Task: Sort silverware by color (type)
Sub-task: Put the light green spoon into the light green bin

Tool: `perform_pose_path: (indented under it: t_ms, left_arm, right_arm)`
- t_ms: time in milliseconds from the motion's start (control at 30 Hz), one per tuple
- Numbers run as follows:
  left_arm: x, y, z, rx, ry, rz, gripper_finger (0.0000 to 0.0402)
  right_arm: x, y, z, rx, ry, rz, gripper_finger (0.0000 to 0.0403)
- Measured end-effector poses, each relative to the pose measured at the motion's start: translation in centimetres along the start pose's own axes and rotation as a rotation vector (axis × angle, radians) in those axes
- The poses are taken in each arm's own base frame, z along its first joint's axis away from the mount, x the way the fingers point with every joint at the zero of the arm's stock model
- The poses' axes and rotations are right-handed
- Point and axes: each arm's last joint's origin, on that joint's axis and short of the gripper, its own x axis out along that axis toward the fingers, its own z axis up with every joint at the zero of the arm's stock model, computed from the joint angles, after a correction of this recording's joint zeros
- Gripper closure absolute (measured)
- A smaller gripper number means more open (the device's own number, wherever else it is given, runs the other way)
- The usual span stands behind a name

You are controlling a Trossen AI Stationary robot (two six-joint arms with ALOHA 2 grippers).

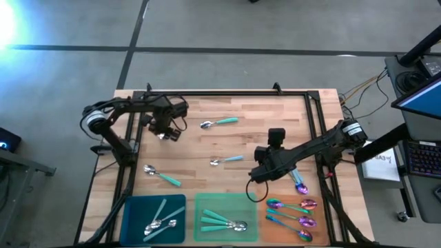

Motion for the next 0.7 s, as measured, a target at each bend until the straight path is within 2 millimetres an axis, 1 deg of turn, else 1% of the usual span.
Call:
perform_pose_path:
  t_ms: [167,333,400,533,700]
  left_arm:
    - [-1.2,0.0,-0.7,0.058,-0.077,-0.037,0.0253]
    - [-2.0,0.2,0.1,-0.01,-0.228,-0.056,0.0253]
    - [-2.0,0.2,0.6,-0.056,-0.249,-0.079,0.0253]
    - [-1.5,0.7,1.5,-0.15,-0.237,-0.087,0.0253]
    - [-0.7,1.6,2.5,-0.204,-0.2,-0.073,0.0253]
  right_arm:
    - [0.0,0.0,0.0,0.0,0.0,0.0,0.0278]
    - [0.0,0.0,0.0,0.002,-0.001,0.001,0.028]
    - [0.0,0.0,0.0,0.005,-0.001,0.002,0.0278]
    - [0.0,0.0,0.0,0.009,-0.001,0.006,0.0275]
    - [0.0,0.0,0.0,0.042,0.001,0.01,0.0279]
